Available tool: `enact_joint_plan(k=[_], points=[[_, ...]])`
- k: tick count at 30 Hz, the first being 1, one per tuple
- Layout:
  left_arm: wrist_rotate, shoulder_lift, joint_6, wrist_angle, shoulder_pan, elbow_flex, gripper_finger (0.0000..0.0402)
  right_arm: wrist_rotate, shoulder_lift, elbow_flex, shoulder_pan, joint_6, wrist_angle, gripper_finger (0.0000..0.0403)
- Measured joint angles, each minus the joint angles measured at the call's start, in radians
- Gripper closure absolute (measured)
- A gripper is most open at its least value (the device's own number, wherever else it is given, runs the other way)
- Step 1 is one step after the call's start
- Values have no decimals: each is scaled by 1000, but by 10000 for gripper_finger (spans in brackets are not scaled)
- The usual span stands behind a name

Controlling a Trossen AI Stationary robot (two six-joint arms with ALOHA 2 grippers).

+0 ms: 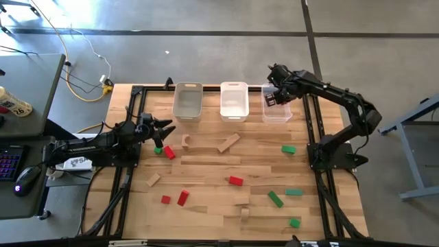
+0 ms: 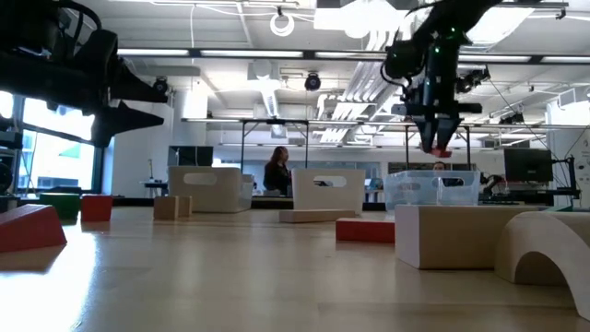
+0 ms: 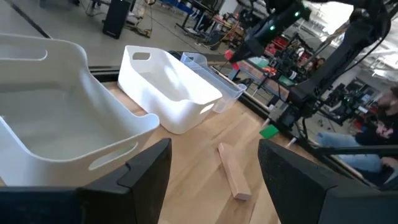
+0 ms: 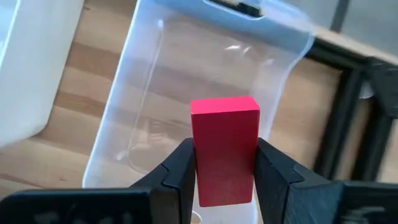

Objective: Sort & place blocks by color
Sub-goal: Put the red block into the transparent bin

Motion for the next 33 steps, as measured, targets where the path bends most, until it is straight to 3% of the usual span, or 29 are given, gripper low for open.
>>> enact_joint_plan(k=[12,25,33], points=[[0,0,-59,0,0,0,174,-150,0,-207,-21,28,206,300],[4,0,-100,0,0,0,174,-167,0,-277,-21,45,311,298],[14,0,-189,70,0,0,174,-165,0,-277,-21,34,325,239]])
